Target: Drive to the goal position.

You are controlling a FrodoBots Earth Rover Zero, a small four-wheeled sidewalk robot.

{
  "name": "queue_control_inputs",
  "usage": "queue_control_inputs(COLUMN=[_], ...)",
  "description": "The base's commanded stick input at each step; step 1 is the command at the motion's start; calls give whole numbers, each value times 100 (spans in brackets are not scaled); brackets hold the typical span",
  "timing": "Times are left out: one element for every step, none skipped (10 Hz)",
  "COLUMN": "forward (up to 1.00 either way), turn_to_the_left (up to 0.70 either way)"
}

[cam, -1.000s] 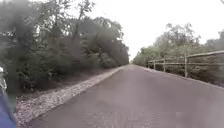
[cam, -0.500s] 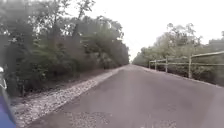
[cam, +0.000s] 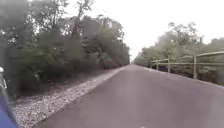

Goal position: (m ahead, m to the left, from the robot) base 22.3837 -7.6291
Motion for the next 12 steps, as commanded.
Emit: queue_control_inputs(forward=[70,70,70,70,70,70,70,70,70,70,70,70], turn_to_the_left=[0,0,0,0,0,0,0,0,0,-2,-11,-25])
